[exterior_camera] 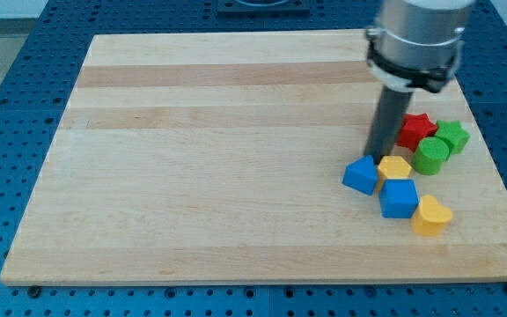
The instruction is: Push the hexagon into the cube
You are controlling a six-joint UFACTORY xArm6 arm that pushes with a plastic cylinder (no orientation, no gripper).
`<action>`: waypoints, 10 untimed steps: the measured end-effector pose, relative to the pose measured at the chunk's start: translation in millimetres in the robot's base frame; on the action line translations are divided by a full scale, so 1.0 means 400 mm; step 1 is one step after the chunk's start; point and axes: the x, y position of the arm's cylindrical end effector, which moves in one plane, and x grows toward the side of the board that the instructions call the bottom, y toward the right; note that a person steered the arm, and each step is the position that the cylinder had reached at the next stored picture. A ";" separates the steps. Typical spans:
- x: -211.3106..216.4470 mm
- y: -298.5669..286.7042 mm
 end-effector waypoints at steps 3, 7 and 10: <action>0.037 0.022; -0.038 -0.036; 0.055 -0.137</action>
